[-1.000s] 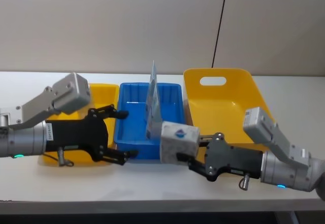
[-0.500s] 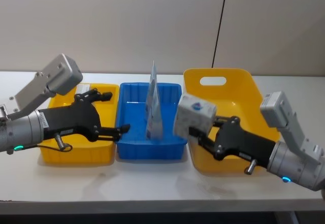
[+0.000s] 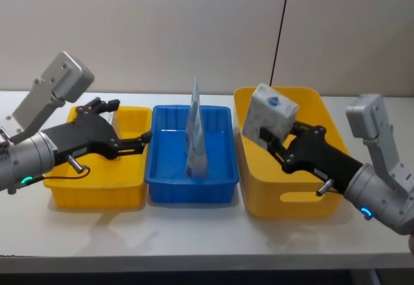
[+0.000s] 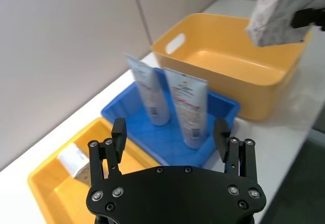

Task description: Bimanual collaborative sorting of washing and personal care products

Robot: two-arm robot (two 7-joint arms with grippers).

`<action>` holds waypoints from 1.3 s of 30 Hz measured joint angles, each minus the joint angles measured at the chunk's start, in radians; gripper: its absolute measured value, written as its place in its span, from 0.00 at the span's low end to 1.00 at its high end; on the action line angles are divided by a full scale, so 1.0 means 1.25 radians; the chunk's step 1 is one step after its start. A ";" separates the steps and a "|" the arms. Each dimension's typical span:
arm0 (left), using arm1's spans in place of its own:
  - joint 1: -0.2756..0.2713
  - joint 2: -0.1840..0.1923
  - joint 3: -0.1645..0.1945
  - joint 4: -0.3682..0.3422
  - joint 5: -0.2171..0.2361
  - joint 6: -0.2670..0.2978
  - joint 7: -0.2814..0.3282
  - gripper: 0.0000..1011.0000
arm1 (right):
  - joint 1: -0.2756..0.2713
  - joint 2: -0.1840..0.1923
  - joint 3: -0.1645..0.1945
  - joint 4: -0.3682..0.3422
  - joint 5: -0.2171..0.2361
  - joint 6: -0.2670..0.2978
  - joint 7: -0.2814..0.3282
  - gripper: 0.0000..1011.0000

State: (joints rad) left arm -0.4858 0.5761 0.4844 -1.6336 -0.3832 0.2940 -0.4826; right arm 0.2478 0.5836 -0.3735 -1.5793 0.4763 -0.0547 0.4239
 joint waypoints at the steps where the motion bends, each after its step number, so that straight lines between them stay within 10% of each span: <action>1: 0.003 -0.003 -0.003 -0.001 0.000 0.003 0.009 0.99 | -0.001 -0.002 0.002 -0.002 -0.002 0.003 -0.008 0.29; 21: 0.031 -0.050 -0.049 -0.007 0.008 0.051 0.137 0.99 | 0.012 -0.073 0.032 -0.006 -0.076 0.152 -0.233 0.29; 39: 0.037 -0.059 -0.058 -0.008 0.010 0.061 0.162 0.99 | 0.045 -0.121 0.022 0.034 -0.114 0.225 -0.304 0.29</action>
State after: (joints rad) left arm -0.4393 0.5026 0.4121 -1.6442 -0.3703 0.3698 -0.2806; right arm 0.3041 0.4321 -0.3455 -1.5363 0.3332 0.2264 0.0437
